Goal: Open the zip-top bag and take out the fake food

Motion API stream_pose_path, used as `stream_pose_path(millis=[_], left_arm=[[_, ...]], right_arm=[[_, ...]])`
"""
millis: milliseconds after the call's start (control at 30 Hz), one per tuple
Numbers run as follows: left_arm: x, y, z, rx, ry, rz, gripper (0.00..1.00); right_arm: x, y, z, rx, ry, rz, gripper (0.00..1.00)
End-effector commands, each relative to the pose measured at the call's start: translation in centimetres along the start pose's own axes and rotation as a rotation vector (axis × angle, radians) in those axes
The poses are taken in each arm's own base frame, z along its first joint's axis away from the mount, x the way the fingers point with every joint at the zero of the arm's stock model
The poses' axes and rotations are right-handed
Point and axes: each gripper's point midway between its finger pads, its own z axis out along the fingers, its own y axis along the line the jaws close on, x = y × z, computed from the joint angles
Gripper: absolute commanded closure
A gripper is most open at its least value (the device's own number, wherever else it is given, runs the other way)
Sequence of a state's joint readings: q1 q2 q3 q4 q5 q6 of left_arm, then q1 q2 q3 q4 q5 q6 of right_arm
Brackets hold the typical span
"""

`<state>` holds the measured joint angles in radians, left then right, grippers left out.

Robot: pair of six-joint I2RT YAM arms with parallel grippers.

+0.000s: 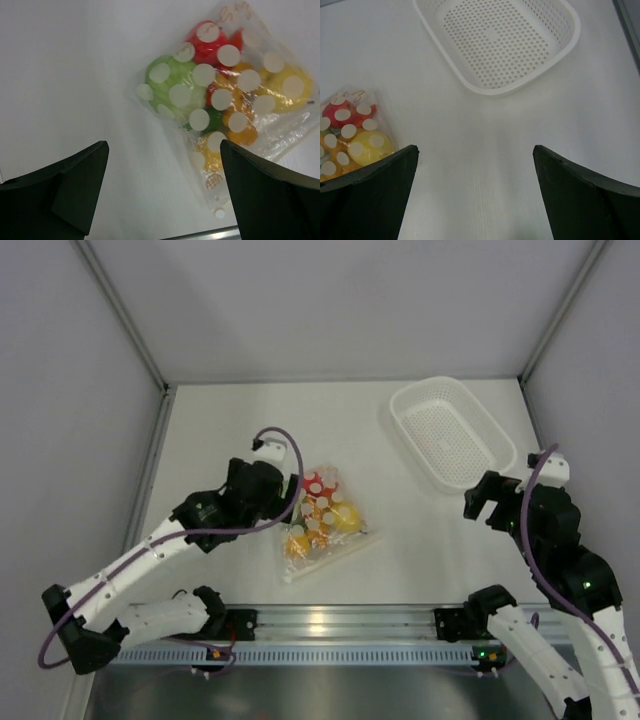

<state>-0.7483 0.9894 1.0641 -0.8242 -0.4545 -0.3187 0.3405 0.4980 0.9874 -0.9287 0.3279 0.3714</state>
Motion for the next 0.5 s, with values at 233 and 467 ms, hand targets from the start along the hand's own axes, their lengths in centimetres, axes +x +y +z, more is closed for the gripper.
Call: stream_pose_path(millis=[233,467], left_arm=[[5.0,-13.2,-1.4,0.024,-0.070,0.447,0.02],[9.9,-17.0,0.9,-0.069,-0.061,0.681,0.03]], right_arm=[[-0.4,0.9,0.4,-0.023,0.016,-0.011,0.01],[-0.8,1.3,0.6,-0.043,0.005,-0.019,0.01]])
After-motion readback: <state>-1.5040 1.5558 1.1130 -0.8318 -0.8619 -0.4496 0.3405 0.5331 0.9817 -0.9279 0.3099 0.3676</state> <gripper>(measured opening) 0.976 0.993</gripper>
